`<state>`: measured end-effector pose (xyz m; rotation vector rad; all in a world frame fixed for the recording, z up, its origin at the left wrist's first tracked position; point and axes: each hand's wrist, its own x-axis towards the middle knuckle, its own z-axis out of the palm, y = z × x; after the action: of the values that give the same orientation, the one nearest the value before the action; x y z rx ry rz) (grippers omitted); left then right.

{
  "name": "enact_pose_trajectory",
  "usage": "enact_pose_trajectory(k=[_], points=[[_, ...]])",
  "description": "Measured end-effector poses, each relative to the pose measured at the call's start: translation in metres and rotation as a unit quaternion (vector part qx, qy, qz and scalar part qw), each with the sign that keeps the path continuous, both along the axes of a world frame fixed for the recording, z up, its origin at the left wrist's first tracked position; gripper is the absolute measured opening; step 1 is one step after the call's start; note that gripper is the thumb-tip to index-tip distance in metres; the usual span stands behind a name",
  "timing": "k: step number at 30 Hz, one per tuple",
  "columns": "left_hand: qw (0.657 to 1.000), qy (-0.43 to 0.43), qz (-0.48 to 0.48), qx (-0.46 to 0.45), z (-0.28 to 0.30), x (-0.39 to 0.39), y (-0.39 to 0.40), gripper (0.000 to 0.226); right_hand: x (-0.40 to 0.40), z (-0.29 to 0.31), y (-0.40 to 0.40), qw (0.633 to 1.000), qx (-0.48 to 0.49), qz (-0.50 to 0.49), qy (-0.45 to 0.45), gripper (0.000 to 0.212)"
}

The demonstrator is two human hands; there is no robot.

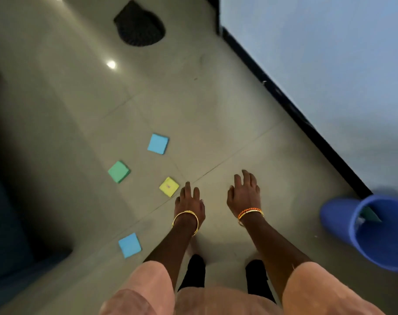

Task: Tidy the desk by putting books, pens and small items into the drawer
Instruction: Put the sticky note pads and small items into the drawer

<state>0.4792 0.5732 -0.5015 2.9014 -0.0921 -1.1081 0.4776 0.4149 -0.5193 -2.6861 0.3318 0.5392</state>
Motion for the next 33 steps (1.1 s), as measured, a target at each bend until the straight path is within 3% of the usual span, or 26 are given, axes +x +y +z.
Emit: enact_pose_trajectory(k=[7,13,18,25,29,33], points=[[0.982,0.049,0.179,-0.012,-0.013,-0.004,0.153,0.053,0.058,-0.013,0.151,0.996,0.044,0.072,0.042,0.040],[0.961,0.076,0.263,-0.040,-0.070,0.013,0.219,0.053,0.116,-0.076,0.224,0.983,0.037,0.158,0.090,0.041],[0.943,0.093,0.312,-0.072,-0.170,0.016,0.236,0.057,0.175,-0.169,0.257,0.972,0.016,0.194,0.131,0.048],[0.927,0.099,0.340,-0.124,-0.303,0.031,0.221,0.082,0.248,-0.294,0.288,0.989,0.048,0.109,0.084,0.073],[0.919,0.076,0.369,-0.115,-0.337,0.035,0.205,0.090,0.265,-0.331,0.297,0.994,0.028,0.077,0.070,0.089],[0.904,0.054,0.417,-0.080,-0.346,0.043,0.192,0.078,0.266,-0.344,0.302,0.992,-0.058,0.094,0.060,0.088]])
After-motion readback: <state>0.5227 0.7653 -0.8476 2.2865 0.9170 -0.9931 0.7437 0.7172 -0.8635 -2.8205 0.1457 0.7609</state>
